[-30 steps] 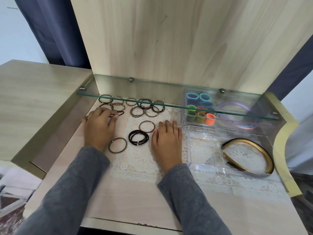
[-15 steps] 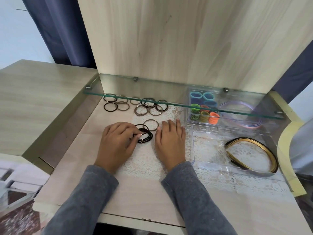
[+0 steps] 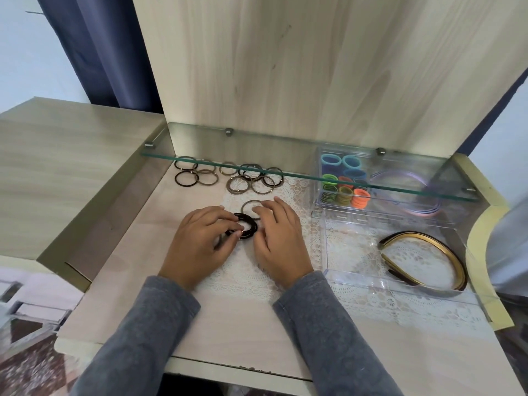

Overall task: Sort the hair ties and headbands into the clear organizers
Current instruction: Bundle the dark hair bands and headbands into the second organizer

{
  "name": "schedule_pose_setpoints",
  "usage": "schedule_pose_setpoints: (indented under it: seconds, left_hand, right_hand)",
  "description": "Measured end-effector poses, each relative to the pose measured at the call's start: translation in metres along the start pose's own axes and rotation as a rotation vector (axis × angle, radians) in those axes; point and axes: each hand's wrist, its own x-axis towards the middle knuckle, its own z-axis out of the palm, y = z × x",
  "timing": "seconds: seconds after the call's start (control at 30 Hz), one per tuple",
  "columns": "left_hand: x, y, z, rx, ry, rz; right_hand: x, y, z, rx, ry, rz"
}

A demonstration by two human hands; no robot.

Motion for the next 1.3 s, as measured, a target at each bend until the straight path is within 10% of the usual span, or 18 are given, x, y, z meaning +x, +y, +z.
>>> schedule_pose_setpoints:
  seconds: [0.5, 0.97, 1.3]
  left_hand:
    - [0.007, 0.002, -0.001, 0.01, 0.019, -0.366]
    - [0.002, -0.004, 0.004, 0.033, 0.04, -0.273]
    - [0.008, 0.008, -0.009, -0.059, 0.154, -0.153]
  right_hand:
    - [0.003, 0.001, -0.003, -0.159, -0.151, -0.084]
    - [-0.006, 0.002, 0.002, -0.238, -0.02, -0.308]
    - [-0.004, 0.009, -0.002, 0.2, 0.142, -0.023]
